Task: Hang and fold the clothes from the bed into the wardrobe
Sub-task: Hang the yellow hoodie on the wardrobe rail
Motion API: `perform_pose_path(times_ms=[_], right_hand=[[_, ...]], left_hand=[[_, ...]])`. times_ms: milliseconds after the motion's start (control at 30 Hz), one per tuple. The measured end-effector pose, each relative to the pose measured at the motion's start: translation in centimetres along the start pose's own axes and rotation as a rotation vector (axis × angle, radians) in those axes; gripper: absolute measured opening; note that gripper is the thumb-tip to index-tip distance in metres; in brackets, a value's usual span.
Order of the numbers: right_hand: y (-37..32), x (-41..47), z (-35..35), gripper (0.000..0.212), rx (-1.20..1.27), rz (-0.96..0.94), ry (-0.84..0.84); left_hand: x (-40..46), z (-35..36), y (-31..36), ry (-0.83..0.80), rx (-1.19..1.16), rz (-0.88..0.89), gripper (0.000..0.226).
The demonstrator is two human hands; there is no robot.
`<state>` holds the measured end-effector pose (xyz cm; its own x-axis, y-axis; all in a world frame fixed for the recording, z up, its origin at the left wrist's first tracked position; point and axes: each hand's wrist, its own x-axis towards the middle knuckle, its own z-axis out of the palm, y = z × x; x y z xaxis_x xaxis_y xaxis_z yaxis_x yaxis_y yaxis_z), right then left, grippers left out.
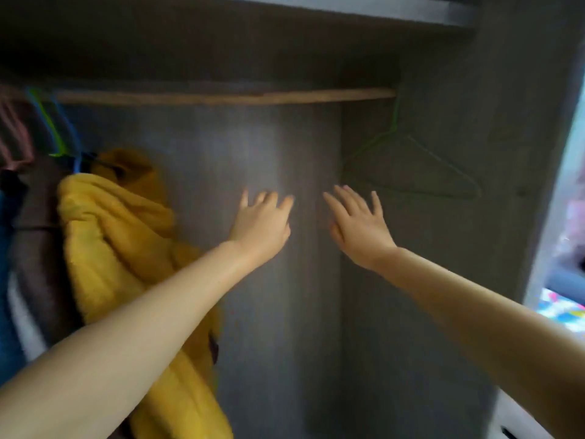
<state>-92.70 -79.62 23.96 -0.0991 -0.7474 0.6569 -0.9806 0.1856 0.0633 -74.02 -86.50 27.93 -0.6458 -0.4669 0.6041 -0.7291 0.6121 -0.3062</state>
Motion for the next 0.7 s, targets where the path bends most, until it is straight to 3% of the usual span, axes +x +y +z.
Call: perform_pose_path(times_ms=[100,300,400,533,700], right_hand=[[6.3,-9.0,-0.7,0.050,-0.050,0.027,-0.038],[18.3,-27.9,-3.7,0.047,-0.215,0.052,-0.154],[24.6,-36.9,-5.9,0.050,-0.249,0.241,-0.291],[32.0,-48.5,-8.1,0.055,-0.294,0.558,-0.599],[38.4,-58.4,-10.2,0.065,-0.292,0.837,-0.826]], left_hand=[[-0.2,3.1,9.4,-0.040,-0.133,0.158,0.050],[-4.7,5.7,30.2,-0.099,-0.439,0.391,0.024],[-7.2,5.7,41.0,-0.170,-0.498,0.561,0.022],[-9.1,5.3,54.1,-0.317,-0.572,0.690,0.039],[-9.7,5.8,65.3,-0.383,-0.589,0.803,0.054]])
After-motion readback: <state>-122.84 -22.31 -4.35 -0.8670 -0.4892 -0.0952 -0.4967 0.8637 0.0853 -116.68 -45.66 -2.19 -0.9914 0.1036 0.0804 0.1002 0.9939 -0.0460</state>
